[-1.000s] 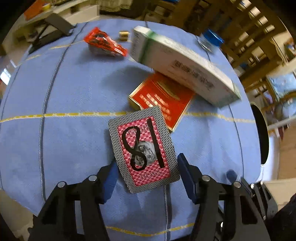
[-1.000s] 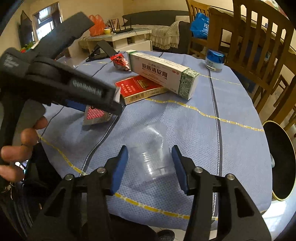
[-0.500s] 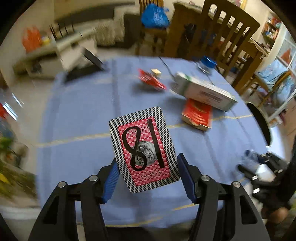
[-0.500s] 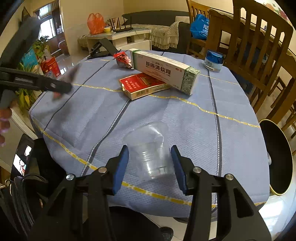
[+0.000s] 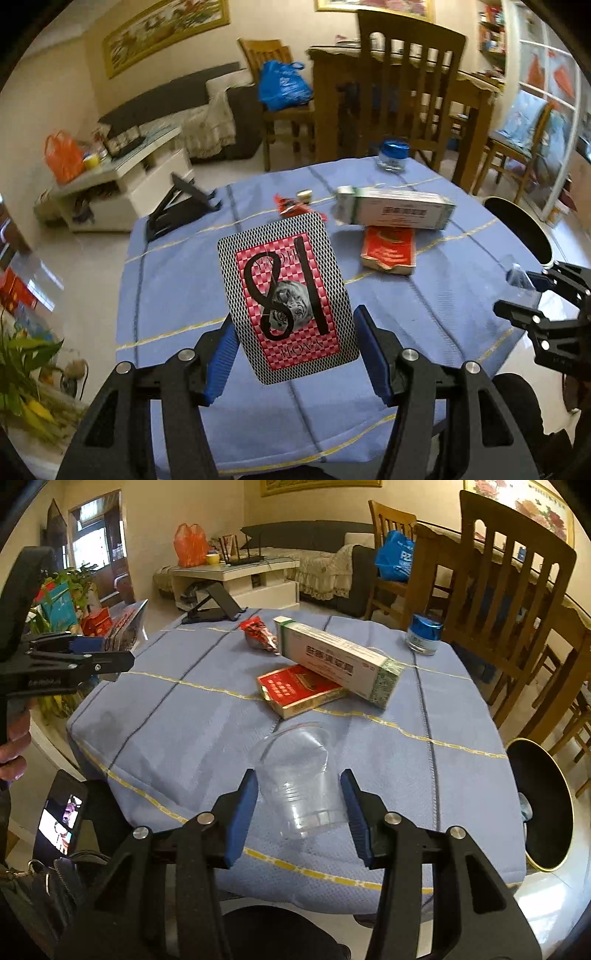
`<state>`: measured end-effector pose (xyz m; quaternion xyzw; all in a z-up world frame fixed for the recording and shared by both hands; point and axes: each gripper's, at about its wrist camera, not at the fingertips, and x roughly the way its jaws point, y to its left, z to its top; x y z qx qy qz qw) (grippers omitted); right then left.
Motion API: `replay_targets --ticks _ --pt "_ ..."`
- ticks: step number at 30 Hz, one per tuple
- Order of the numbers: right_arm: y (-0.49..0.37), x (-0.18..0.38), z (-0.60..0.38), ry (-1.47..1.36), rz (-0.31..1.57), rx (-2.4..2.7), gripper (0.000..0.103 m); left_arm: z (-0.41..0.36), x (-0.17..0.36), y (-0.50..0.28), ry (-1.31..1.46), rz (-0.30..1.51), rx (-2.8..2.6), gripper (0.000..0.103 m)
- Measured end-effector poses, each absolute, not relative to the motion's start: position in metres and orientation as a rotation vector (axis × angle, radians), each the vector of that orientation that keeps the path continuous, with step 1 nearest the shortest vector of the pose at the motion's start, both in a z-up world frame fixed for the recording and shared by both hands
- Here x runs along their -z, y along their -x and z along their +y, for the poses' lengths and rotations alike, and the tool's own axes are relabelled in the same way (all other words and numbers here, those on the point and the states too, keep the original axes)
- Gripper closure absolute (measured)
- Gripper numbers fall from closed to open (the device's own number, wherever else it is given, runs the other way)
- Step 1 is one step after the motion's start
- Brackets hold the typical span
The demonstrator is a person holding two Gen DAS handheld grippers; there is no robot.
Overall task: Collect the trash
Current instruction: 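Release the plastic cup into the bin while the left gripper holds the card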
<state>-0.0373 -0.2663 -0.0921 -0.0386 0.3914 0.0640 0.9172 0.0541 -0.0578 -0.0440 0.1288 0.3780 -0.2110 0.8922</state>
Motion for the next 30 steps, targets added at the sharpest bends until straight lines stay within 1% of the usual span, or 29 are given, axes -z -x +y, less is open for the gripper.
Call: replay_targets --ticks 7,13,22,30 --pt "0.049 0.075 -0.310 -0.012 0.750 -0.046 0.058 -0.093 0.038 -0.044 -0.336 0.707 0.444 0.044" --pt "0.056 0.075 -0.355 -0.082 0.729 0.026 0.058 -0.119 0.029 -0.040 -0.403 0.652 0.439 0.044" --pt "0.074 0.078 -0.429 -0.148 0.694 0.148 0.058 -0.154 0.024 -0.042 -0.472 0.631 0.463 0.044" --pt "0.069 0.077 -0.501 -0.198 0.682 0.269 0.058 -0.211 0.017 -0.053 -0.508 0.626 0.535 0.044"
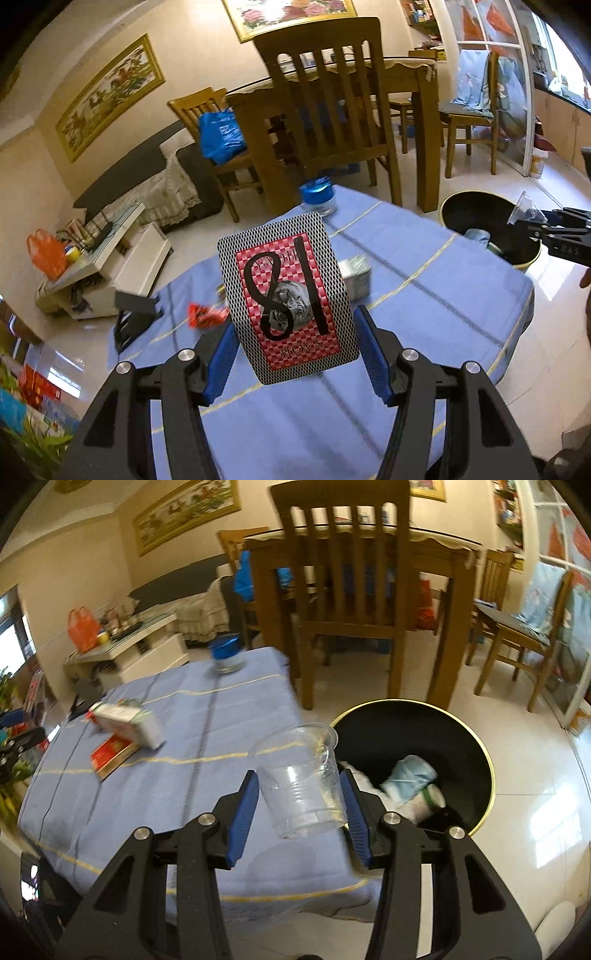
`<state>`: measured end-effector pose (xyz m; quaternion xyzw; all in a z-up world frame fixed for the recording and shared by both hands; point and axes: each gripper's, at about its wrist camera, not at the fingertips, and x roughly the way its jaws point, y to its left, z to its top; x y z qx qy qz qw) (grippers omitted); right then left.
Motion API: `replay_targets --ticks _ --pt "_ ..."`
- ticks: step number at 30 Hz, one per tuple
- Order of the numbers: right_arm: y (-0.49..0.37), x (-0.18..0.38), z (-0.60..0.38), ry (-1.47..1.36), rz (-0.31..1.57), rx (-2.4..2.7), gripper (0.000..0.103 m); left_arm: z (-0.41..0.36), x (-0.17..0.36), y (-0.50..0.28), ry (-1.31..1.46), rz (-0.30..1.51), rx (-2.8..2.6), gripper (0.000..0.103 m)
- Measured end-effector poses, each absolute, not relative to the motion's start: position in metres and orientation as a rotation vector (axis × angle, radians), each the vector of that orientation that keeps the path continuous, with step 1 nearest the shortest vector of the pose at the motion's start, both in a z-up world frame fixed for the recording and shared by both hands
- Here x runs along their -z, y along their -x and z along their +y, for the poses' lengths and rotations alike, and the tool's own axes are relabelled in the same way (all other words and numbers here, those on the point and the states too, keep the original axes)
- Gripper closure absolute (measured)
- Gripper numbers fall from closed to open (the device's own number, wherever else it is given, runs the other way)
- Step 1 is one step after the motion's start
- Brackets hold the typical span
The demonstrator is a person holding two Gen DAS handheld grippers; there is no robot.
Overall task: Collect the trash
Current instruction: 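Release the plastic cup into the bin while the left gripper holds the card, then open the left gripper over the bin to drop the red patterned card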
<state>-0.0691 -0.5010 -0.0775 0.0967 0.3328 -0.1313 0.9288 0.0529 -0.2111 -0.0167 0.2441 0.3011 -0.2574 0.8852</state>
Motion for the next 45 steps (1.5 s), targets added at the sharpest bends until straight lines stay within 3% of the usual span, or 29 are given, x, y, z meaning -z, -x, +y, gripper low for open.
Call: replay_targets --ticks 20,22,23,24,38,41,45 --pt "0.016 0.130 -0.617 -0.263 0.823 0.483 0.061 -0.318 0.019 -0.059 -0.573 0.634 0.655 0.044" --pt "0.010 0.136 -0.624 -0.269 0.852 0.498 0.045 -0.328 0.021 -0.059 -0.583 0.634 0.663 0.044" --pt "0.011 0.136 -0.624 -0.274 0.845 0.514 0.024 -0.334 0.022 -0.059 -0.587 0.634 0.674 0.044" --pt "0.015 0.133 -0.625 -0.283 0.820 0.522 0.018 -0.340 0.023 -0.058 -0.590 0.635 0.685 0.044" --pt "0.111 0.121 -0.649 -0.463 0.640 0.594 0.014 -0.460 0.034 -0.058 -0.560 0.733 0.947 0.042" --pt "0.129 0.130 -0.654 -0.498 0.648 0.620 0.013 -0.474 0.030 -0.063 -0.511 0.743 0.956 0.022" --pt "0.147 0.143 -0.658 -0.525 0.667 0.650 0.012 -0.472 0.023 -0.067 -0.470 0.751 0.968 0.022"
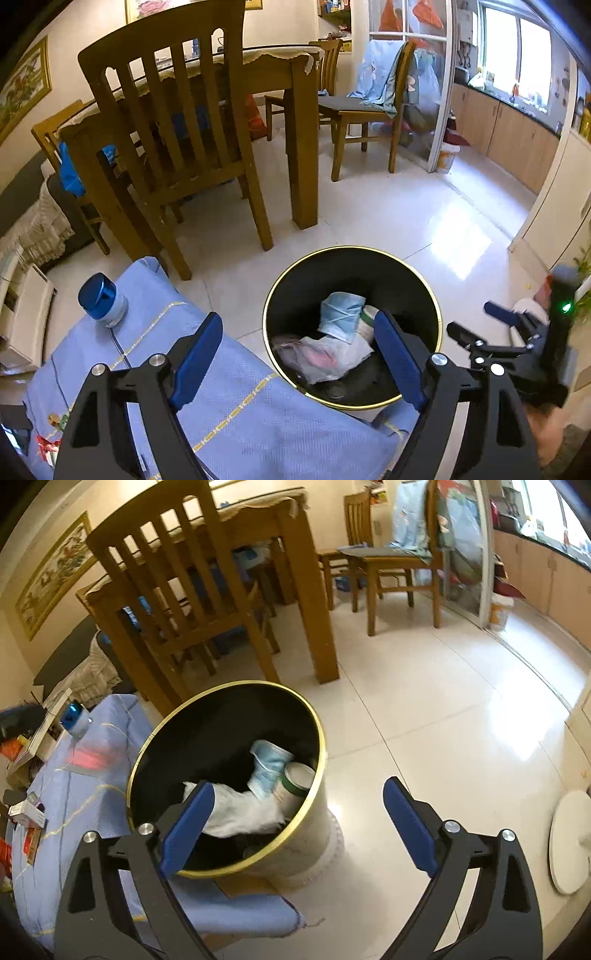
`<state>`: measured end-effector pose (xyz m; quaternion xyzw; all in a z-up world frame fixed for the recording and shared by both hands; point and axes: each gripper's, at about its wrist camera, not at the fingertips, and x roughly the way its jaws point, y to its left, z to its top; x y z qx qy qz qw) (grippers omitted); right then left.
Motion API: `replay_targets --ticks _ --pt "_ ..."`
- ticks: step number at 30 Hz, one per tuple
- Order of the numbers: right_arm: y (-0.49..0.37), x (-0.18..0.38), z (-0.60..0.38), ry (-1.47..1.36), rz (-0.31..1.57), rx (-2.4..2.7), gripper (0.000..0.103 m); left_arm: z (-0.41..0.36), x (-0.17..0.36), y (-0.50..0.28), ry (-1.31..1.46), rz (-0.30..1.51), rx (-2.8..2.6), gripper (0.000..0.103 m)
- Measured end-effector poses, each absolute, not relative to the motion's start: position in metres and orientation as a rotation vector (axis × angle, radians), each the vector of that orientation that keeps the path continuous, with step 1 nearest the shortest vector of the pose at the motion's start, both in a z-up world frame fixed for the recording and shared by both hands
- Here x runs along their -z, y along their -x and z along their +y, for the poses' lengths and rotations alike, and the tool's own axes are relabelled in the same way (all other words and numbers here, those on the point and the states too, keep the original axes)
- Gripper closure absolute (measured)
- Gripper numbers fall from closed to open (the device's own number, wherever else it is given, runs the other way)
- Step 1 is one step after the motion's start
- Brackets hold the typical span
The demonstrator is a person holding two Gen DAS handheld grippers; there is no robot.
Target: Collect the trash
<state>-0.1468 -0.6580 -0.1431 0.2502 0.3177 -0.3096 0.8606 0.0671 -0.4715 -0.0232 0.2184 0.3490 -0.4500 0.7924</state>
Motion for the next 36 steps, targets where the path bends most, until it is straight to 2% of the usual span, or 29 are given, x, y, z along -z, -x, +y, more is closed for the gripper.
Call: replay_targets --ticks 8,13,20,25,29,34,35,36 --pt "0.145 0.146 -0.638 -0.521 0.683 0.623 0.012 -0.418 0.008 -0.059 -0.484 0.774 0.921 0.022" --pt "0.117 0.132 -0.599 -0.476 0.687 0.521 0.011 -0.352 -0.005 -0.060 -0.477 0.755 0.867 0.022" --pt "0.041 0.105 -0.492 -0.271 0.711 0.179 0.011 -0.186 -0.037 -0.117 -0.251 0.729 0.619 0.022" --pt "-0.018 0.073 -0.391 0.001 0.692 -0.097 0.011 -0.077 -0.027 -0.141 -0.176 0.753 0.436 0.022" --pt "-0.075 0.065 -0.330 0.199 0.720 -0.205 0.015 0.001 0.002 -0.146 -0.150 0.799 0.295 0.022" --pt "-0.134 0.091 -0.299 0.297 0.846 -0.225 0.022 0.065 0.043 -0.142 -0.096 0.888 0.192 0.022" --pt "-0.143 0.099 -0.294 0.307 0.889 -0.231 0.028 0.071 0.049 -0.141 -0.090 0.899 0.180 0.022" --pt "-0.148 0.108 -0.290 0.326 0.922 -0.225 0.046 0.080 0.054 -0.139 -0.082 0.910 0.170 0.023"
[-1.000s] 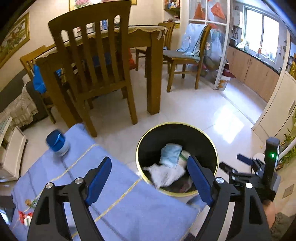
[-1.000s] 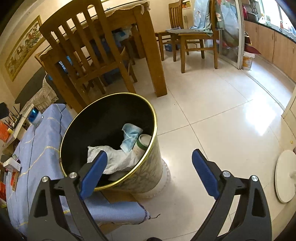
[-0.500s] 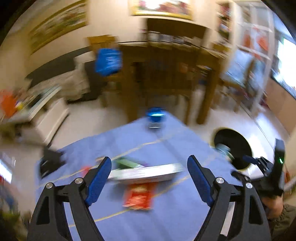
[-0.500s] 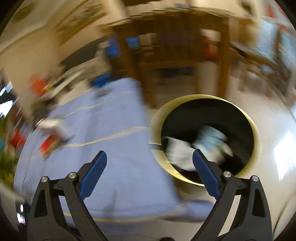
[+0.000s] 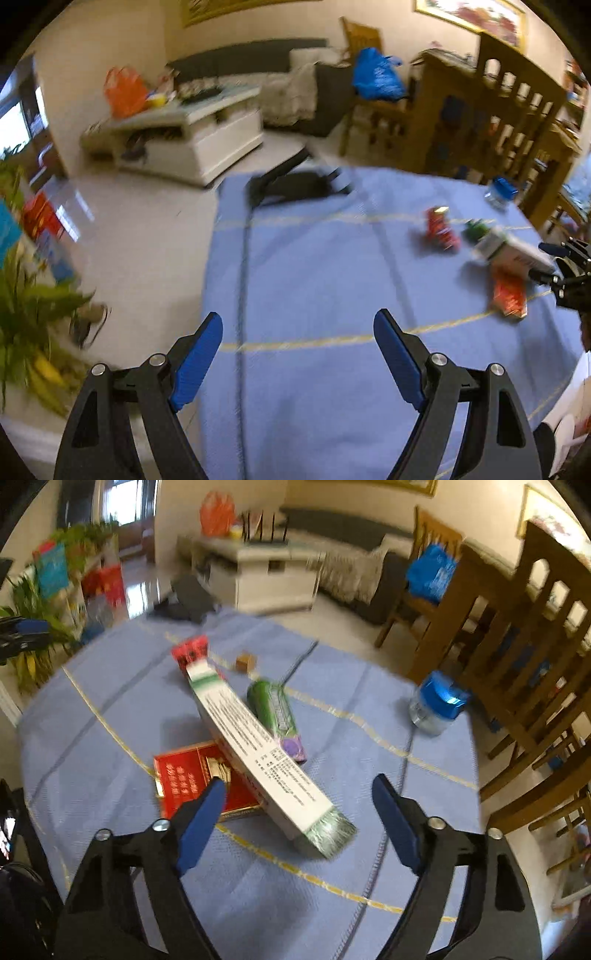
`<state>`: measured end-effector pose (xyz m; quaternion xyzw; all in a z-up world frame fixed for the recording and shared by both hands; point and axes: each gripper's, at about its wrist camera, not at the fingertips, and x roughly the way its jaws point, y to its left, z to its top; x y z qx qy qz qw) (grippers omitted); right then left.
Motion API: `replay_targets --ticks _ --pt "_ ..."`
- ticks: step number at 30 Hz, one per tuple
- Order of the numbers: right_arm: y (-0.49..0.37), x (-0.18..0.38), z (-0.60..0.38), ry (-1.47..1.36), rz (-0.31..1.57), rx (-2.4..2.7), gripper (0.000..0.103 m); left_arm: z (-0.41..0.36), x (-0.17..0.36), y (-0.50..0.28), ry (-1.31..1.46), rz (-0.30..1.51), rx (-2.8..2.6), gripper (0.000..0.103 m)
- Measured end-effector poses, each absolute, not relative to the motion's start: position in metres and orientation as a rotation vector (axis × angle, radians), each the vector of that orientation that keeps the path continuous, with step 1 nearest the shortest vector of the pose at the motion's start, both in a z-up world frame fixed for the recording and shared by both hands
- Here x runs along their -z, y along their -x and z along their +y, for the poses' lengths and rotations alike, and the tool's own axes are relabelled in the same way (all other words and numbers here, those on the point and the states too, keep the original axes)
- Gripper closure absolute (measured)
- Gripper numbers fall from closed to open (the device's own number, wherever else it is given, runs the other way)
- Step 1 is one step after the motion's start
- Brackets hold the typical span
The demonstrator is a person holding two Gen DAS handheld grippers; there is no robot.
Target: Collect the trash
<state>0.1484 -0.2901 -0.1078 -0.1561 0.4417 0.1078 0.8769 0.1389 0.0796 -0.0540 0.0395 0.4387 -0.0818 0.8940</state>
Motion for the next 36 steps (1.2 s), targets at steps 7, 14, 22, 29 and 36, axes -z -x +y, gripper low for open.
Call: replay_targets --ticks 7,14,22,29,36 --pt "-0.100 0.111 -0.292 0.239 0.951 -0.281 0.078 0.100 0.066 -0.137 -0.068 0.919 0.173 0.023" --pt "-0.046 0.117 -0.344 0.035 0.973 -0.150 0.078 0.049 0.062 -0.153 -0.088 0.900 0.274 0.023" --pt "-0.041 0.111 -0.365 0.100 0.960 0.039 0.078 -0.033 0.058 -0.197 -0.112 0.914 0.358 0.023" --pt "-0.030 0.122 -0.353 0.269 0.956 0.099 0.011 -0.091 0.085 -0.252 -0.158 0.998 0.337 0.023" --pt "-0.018 0.095 -0.354 0.225 0.890 0.042 0.029 -0.107 0.109 -0.278 -0.155 1.082 0.335 0.064"
